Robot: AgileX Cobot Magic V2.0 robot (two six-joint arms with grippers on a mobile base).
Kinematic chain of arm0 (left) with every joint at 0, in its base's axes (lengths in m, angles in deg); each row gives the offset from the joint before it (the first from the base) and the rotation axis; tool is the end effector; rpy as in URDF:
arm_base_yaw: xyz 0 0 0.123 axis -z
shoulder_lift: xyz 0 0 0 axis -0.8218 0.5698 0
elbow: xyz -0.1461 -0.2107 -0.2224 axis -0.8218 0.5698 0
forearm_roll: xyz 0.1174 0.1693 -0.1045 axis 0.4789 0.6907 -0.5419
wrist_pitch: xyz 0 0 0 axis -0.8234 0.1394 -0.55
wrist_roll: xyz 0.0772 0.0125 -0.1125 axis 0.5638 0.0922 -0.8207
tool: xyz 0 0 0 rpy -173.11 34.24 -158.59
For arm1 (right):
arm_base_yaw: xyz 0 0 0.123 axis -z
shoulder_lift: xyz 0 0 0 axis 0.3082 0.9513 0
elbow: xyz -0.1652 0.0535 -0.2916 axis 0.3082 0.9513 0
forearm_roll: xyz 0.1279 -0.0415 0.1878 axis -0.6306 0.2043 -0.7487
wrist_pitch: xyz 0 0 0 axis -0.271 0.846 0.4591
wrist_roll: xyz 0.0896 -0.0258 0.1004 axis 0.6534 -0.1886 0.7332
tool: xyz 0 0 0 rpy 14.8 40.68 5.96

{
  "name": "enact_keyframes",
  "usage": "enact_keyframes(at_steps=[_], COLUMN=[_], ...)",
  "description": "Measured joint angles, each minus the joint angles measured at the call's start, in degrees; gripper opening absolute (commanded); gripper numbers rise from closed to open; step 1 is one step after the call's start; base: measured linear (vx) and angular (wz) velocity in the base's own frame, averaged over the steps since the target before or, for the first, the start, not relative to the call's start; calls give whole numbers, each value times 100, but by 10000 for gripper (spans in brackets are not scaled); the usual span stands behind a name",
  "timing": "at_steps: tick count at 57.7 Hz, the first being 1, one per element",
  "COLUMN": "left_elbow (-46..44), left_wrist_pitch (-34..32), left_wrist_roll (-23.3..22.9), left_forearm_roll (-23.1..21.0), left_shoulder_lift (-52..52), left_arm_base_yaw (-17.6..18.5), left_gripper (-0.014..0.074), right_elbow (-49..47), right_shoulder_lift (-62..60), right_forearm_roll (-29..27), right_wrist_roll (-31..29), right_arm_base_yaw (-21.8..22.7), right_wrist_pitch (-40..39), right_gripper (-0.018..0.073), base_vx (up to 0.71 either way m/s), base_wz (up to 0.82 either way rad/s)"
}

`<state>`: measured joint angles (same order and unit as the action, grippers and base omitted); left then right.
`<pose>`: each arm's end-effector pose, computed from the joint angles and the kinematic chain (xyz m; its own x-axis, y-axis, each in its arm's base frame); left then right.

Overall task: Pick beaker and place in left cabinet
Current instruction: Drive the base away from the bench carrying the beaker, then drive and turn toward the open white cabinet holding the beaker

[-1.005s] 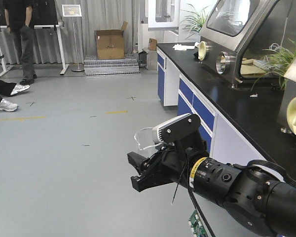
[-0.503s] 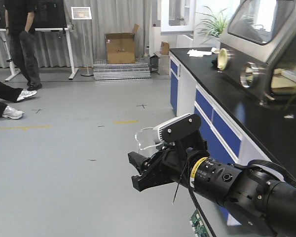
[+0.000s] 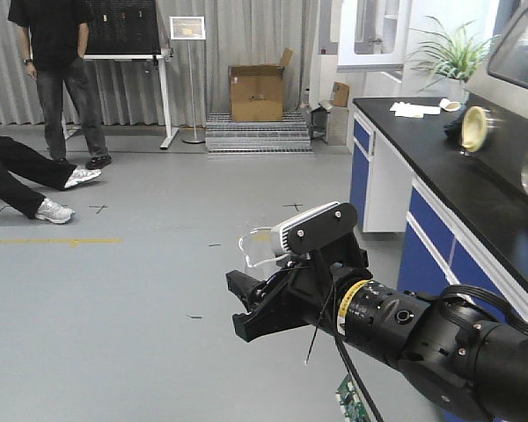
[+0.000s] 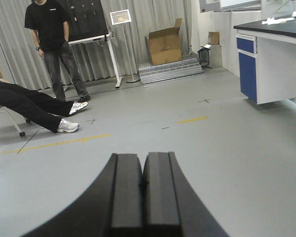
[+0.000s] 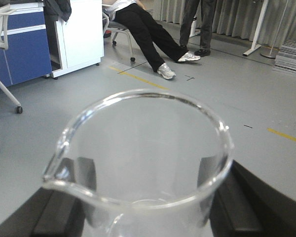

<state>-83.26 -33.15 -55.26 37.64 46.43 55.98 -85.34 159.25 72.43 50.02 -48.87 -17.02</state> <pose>0.0266 -0.0011 0.1911 -0.0277 0.1019 -0.9944 0.0210 0.9946 0.1014 0.3427 0.2252 0.3517 -0.1391 -0.1567 -0.9778 -0.6251 0.7797 -0.0361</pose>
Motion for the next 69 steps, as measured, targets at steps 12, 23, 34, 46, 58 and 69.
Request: enact_keyframes(at_steps=[12, 23, 34, 46, 58, 69], left_elbow=[0, 0, 0, 0, 0, 0], left_wrist_pitch=[0, 0, 0, 0, 0, 0], left_wrist_roll=[0, 0, 0, 0, 0, 0], left_forearm_roll=[0, 0, 0, 0, 0, 0], left_shoulder_lift=[0, 0, 0, 0, 0, 0], left_arm_base_yaw=[0, 0, 0, 0, 0, 0], left_gripper=[-6, -6, -6, -6, -6, -6], right_elbow=[0, 0, 0, 0, 0, 0], right_shoulder_lift=[0, 0, 0, 0, 0, 0], right_forearm_roll=[0, 0, 0, 0, 0, 0], right_wrist_roll=[0, 0, 0, 0, 0, 0], right_arm_base_yaw=[0, 0, 0, 0, 0, 0], right_wrist_pitch=[0, 0, 0, 0, 0, 0], right_gripper=[145, 145, 145, 145, 145, 145], base_vx=[54, 55, 56, 58, 61, 64], base_wz=[8, 4, -1, 0, 9, 16])
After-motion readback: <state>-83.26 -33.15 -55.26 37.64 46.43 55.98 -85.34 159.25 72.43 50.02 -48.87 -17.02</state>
